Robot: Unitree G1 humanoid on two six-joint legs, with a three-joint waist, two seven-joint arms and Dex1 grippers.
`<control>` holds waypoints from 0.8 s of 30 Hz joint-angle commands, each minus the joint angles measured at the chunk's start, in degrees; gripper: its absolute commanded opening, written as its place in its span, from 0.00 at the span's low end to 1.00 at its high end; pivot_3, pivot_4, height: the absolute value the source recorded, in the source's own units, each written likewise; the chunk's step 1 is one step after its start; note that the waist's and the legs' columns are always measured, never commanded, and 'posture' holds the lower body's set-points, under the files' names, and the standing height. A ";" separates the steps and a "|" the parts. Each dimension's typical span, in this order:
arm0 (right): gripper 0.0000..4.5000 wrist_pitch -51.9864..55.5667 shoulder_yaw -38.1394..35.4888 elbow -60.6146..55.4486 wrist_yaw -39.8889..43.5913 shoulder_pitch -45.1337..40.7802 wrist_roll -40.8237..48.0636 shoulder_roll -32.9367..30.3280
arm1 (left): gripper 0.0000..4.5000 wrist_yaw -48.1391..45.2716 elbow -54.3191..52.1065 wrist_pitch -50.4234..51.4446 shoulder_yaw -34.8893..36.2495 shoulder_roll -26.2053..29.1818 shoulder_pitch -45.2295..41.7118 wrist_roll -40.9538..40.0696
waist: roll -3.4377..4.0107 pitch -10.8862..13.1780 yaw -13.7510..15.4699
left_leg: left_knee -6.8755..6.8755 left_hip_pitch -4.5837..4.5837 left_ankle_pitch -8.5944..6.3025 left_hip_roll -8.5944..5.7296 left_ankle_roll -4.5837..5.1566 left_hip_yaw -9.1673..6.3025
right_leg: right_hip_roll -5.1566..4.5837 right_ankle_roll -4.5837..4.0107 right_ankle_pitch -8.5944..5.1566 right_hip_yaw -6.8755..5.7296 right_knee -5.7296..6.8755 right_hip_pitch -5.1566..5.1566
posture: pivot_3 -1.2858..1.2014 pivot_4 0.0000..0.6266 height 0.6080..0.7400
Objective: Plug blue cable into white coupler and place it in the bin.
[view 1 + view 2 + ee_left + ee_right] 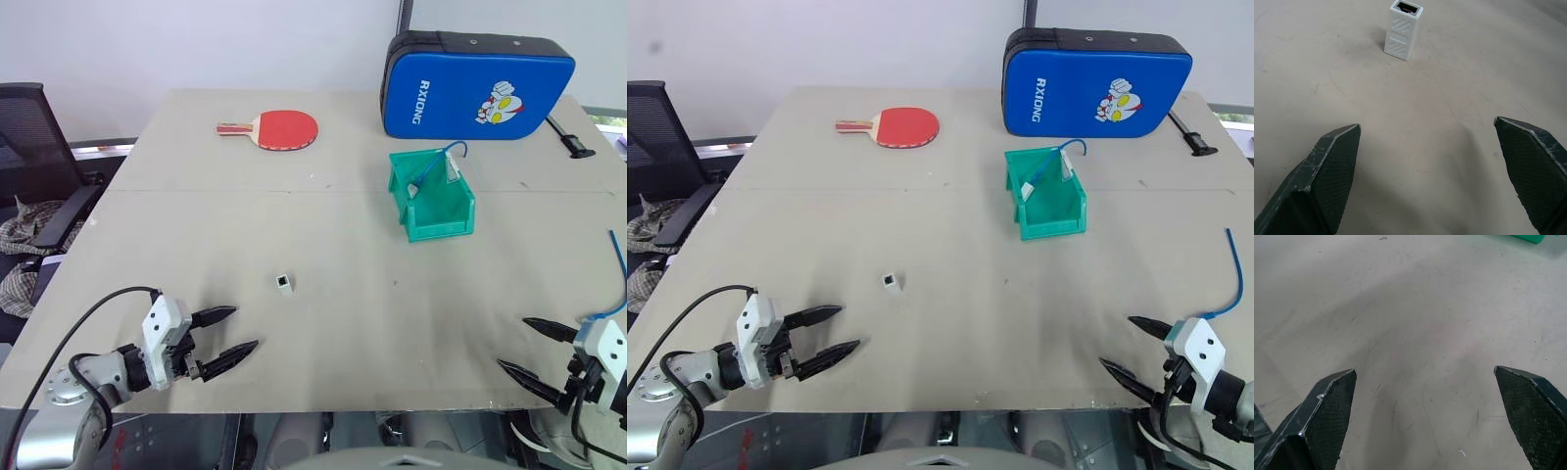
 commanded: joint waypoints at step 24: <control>0.80 -1.61 -6.93 15.53 8.93 -7.88 -10.02 -22.71 | 1.00 -3.48 -25.90 2.99 -9.06 2.20 -0.75 -6.75 | 0.06 0.19 -0.08 | 0.02 0.00 0.13 -0.01 0.24 0.16 | 0.10 0.00 0.00 -0.20 -0.06 0.00 | 0.52 0.24 0.93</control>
